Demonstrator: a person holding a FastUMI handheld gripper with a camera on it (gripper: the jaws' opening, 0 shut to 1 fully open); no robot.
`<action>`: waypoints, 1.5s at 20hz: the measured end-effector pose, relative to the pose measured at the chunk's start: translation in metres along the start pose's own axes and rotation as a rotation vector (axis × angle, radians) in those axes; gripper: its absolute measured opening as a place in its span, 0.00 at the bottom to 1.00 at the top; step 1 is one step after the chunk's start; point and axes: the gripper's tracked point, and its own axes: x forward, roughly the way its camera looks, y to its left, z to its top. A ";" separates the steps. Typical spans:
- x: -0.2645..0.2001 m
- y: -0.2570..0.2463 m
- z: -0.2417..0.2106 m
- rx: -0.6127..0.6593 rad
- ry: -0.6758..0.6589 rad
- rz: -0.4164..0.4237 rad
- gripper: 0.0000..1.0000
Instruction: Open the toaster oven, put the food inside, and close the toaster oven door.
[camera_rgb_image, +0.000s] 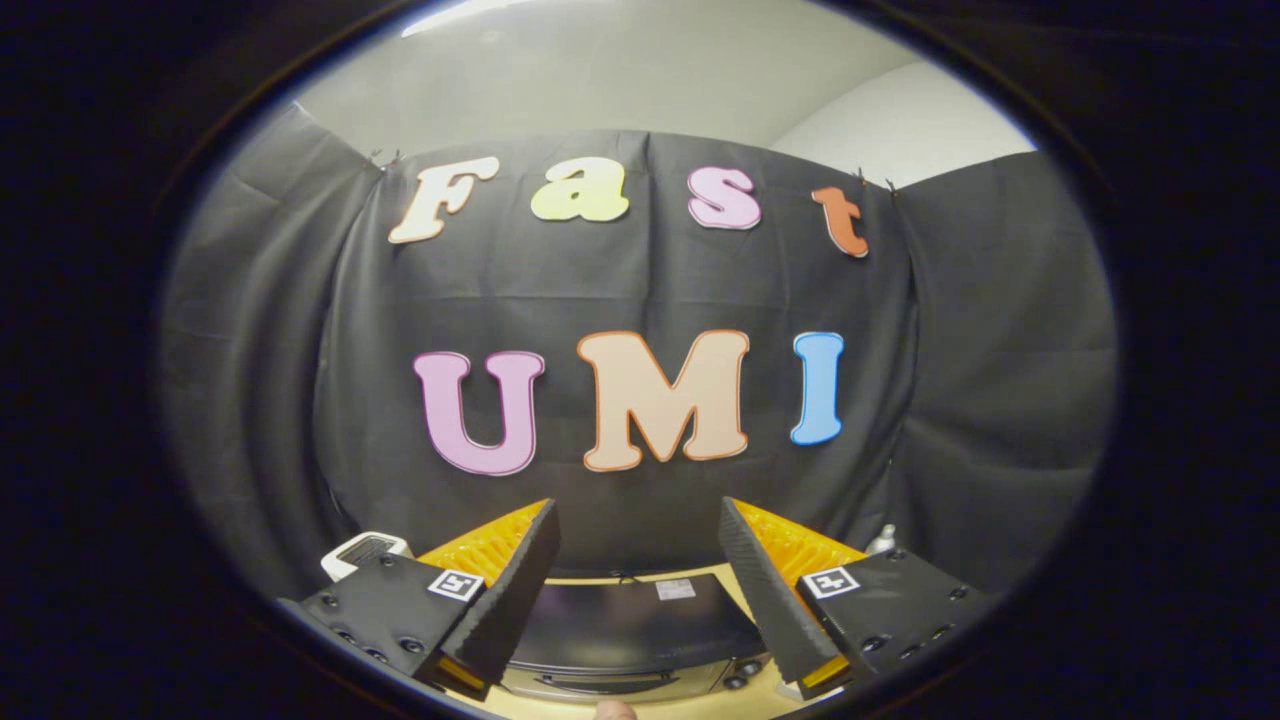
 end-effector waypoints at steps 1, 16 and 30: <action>0.005 0.000 -0.018 0.005 0.019 -0.005 1.00; 0.026 0.012 -0.217 0.046 0.309 -0.001 1.00; -0.014 0.010 -0.244 -0.003 0.314 0.042 1.00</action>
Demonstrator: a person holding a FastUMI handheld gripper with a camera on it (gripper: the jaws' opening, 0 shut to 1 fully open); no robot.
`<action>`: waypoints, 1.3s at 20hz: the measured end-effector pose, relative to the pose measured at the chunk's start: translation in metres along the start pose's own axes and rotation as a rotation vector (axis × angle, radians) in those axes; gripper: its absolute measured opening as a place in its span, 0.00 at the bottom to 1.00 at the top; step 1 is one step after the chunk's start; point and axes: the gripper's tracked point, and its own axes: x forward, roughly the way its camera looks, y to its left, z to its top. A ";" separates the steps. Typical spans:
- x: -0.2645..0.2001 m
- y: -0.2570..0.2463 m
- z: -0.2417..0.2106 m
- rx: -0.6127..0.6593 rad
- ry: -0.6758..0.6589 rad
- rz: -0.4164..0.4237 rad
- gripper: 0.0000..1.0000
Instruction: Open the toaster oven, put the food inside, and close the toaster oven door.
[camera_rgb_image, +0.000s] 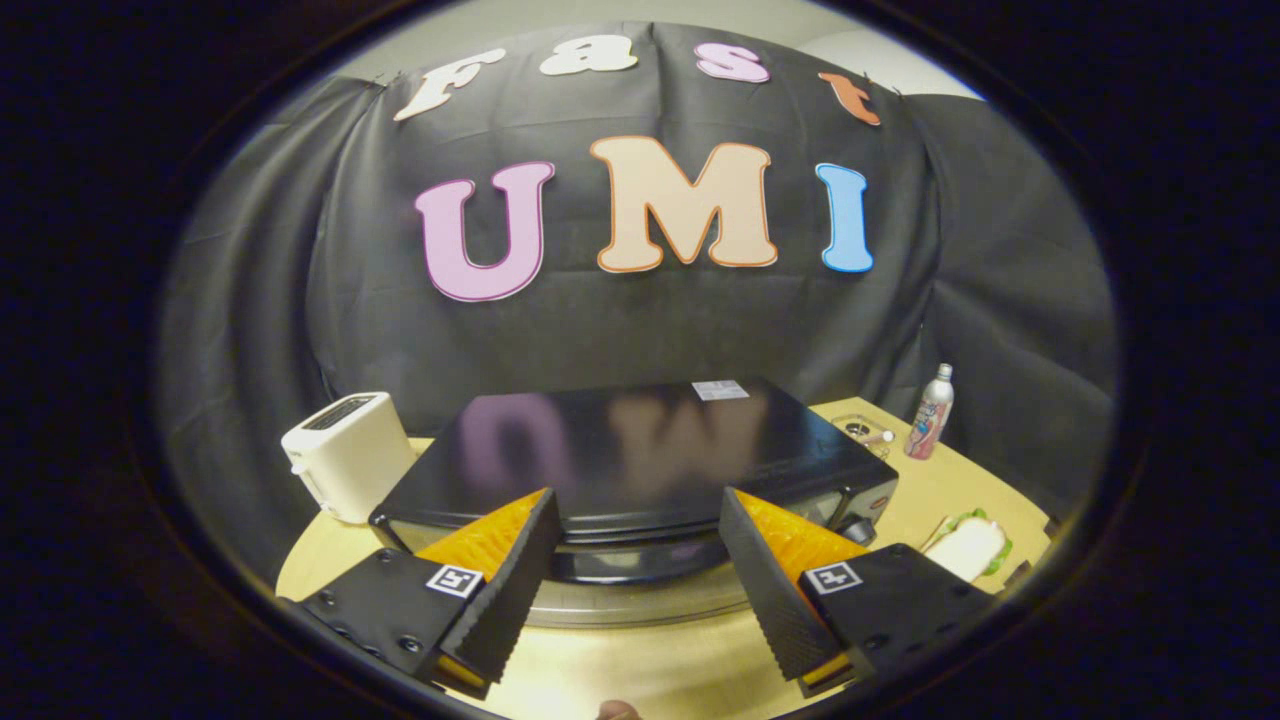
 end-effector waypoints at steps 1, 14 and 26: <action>-0.005 0.002 0.001 -0.015 -0.004 0.002 1.00; -0.076 -0.016 -0.058 -0.007 0.088 -0.029 0.99; -0.102 -0.029 -0.145 -0.089 0.275 -0.064 0.99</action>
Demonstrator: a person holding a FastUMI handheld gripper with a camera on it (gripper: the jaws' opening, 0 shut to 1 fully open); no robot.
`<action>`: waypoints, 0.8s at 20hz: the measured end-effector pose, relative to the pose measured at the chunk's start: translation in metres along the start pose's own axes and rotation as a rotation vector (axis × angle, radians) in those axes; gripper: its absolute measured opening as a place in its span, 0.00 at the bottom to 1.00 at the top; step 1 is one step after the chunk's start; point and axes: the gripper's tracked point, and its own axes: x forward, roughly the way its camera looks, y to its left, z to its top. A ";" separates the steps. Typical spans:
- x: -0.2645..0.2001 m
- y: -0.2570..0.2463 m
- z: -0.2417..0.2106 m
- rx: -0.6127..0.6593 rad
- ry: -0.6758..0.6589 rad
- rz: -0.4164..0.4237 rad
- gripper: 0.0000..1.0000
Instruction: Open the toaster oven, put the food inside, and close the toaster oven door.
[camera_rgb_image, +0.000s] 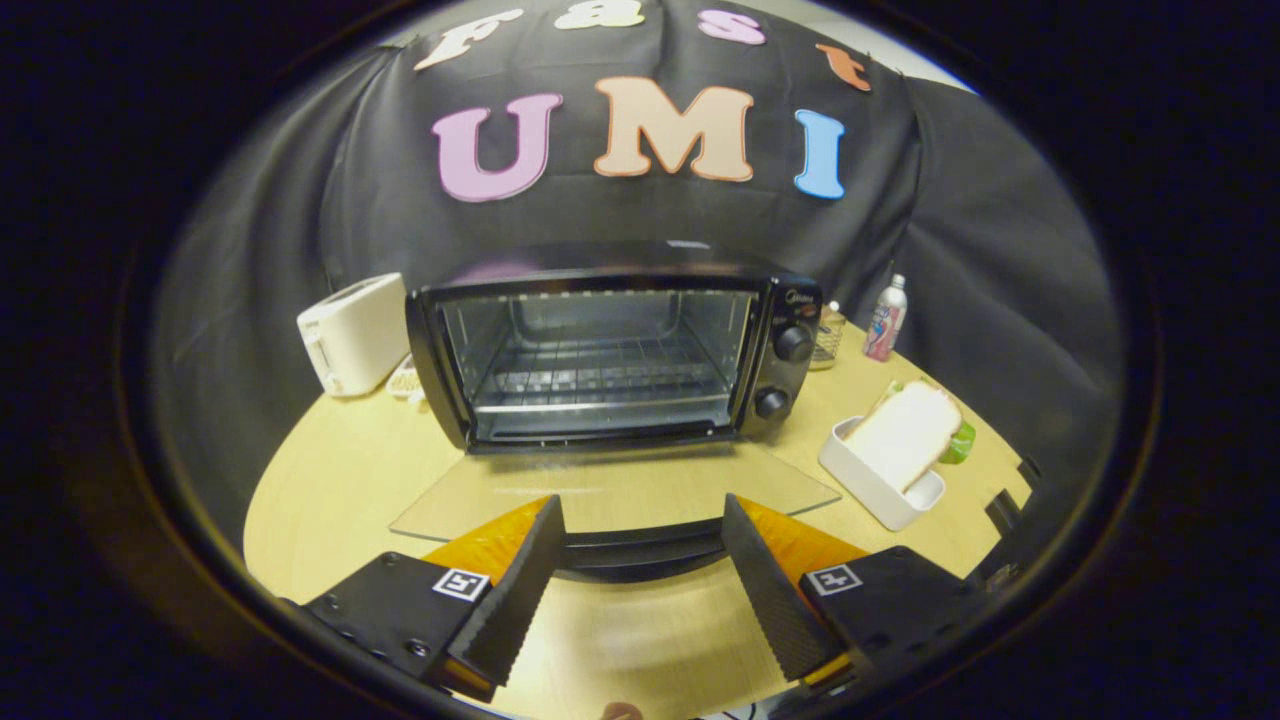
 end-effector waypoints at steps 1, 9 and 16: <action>0.005 0.001 -0.006 -0.002 0.018 0.000 0.99; 0.029 0.008 -0.037 0.038 0.101 0.008 0.99; 0.019 -0.009 -0.007 0.021 0.037 0.021 0.99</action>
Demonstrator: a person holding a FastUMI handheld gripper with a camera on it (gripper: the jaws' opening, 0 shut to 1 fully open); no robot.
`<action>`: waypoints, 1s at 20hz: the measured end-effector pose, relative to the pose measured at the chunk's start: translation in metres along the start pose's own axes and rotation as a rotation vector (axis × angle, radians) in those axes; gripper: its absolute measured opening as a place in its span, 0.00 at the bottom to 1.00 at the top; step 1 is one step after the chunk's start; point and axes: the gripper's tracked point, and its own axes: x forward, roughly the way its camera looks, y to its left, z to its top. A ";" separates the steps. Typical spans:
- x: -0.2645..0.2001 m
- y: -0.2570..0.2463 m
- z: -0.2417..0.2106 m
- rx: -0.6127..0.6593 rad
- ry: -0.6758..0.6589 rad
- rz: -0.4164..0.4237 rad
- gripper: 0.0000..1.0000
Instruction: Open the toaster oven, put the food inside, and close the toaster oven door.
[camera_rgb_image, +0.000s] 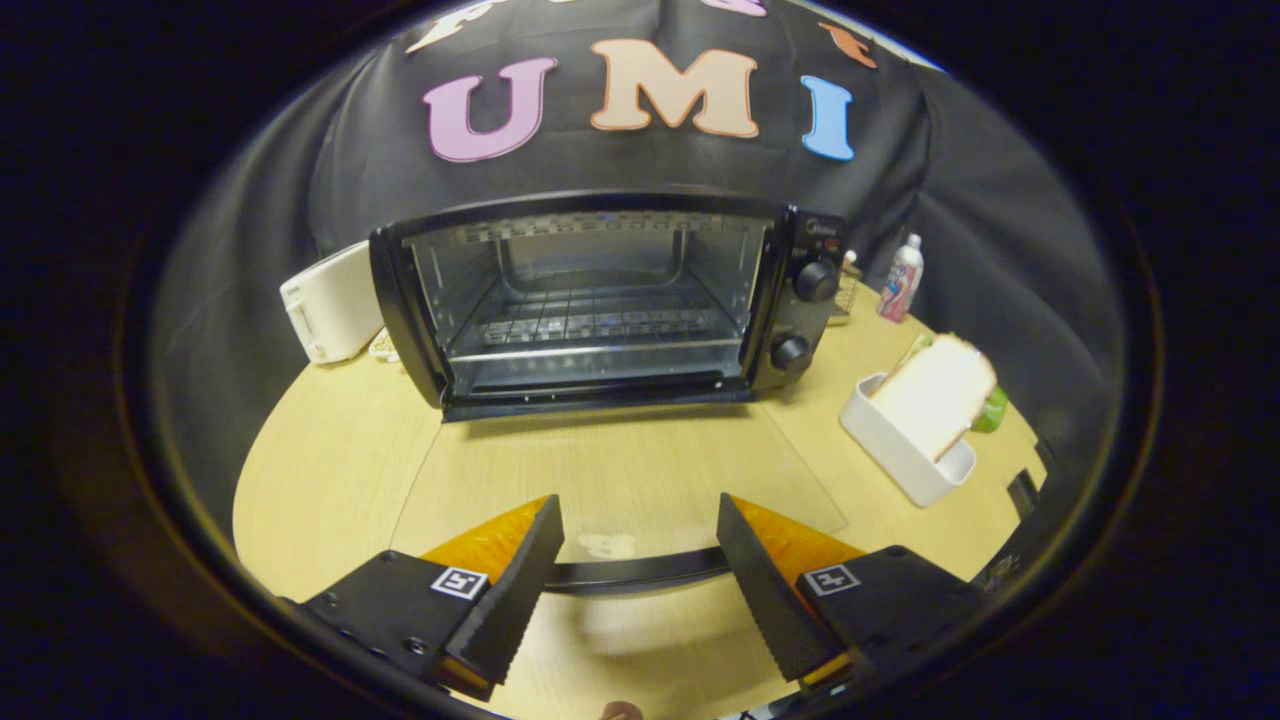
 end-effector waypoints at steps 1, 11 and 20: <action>-0.004 -0.004 0.010 0.011 -0.021 -0.001 0.98; -0.014 -0.152 0.106 0.264 -0.226 -0.245 0.98; -0.005 -0.301 0.099 0.475 -0.241 -0.429 0.98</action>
